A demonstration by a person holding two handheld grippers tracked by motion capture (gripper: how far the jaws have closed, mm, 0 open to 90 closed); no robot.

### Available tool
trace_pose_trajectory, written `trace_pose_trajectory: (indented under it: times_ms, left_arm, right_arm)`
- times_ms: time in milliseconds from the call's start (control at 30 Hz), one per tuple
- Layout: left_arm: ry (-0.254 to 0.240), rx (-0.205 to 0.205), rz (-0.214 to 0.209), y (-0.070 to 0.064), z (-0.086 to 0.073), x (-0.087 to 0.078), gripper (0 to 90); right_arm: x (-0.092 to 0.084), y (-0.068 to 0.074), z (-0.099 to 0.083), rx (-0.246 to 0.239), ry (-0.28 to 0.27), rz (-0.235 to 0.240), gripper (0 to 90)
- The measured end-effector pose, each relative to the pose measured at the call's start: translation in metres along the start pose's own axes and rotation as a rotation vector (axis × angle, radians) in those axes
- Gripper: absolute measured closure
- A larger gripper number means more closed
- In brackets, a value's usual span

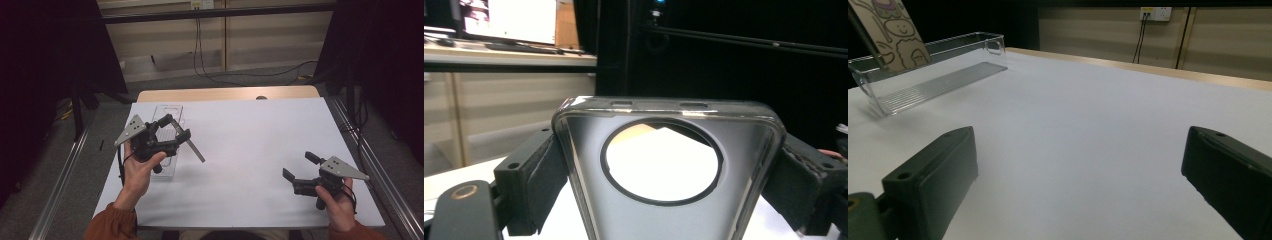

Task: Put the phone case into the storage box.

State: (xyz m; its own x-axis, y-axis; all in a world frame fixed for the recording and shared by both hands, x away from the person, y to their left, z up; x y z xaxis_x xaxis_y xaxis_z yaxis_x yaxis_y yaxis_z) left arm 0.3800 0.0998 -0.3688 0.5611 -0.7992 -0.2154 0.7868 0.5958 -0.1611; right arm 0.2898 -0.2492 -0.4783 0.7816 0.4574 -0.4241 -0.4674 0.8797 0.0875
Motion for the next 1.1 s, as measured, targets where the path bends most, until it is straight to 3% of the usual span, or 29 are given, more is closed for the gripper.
trace_pose_trajectory:
  times_ms: [33, 133, 300, 400, 733, 967, 1067, 1100]
  left_arm:
    - [0.012, 0.013, 0.008, 0.003, 0.0, -0.002, 12.7]
    - [-0.004, -0.008, 0.029, 0.008, 0.006, -0.005, 12.7]
    - [0.02, 0.017, 0.065, 0.017, 0.013, -0.01, 12.7]
    - [-0.003, 0.007, 0.077, 0.022, 0.019, -0.012, 12.7]
    - [0.005, 0.001, 0.143, 0.048, 0.029, -0.018, 12.7]
    - [0.032, 0.018, 0.2, 0.066, 0.028, -0.016, 12.6]
    - [0.021, -0.012, 0.214, 0.075, 0.029, -0.014, 12.6]
    - [0.033, -0.004, 0.22, 0.079, 0.028, -0.014, 12.6]
  right_arm:
    - [-0.001, 0.0, 0.0, -0.004, -0.003, -0.001, 1.1]
    - [-0.004, 0.001, -0.003, -0.012, 0.001, -0.002, 0.3]
    - [-0.008, -0.001, -0.005, -0.01, -0.009, -0.014, 0.0]
    - [-0.008, -0.002, -0.005, -0.002, -0.011, -0.017, 0.0]
    - [-0.008, 0.0, -0.006, -0.017, -0.003, -0.006, 0.0]
    - [-0.006, 0.001, -0.008, -0.029, 0.001, -0.002, 0.0]
    - [-0.007, 0.001, -0.007, -0.031, -0.007, -0.003, 0.0]
    - [-0.007, 0.001, -0.006, -0.036, -0.011, -0.003, 0.0]
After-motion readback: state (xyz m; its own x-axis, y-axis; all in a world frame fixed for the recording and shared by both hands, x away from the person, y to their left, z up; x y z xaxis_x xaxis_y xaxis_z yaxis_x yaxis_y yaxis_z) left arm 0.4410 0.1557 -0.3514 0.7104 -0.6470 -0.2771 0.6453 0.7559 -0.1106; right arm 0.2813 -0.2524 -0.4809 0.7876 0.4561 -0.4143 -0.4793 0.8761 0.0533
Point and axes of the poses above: each handheld gripper's, and its own axes: x roughly forward along the jaws, z roughly out of its top, y roughly to its left, the point moved 9 cm from there along x, roughly forward along the jaws, and after that the axes turned 10 degrees about y, right-handed, at the moved point
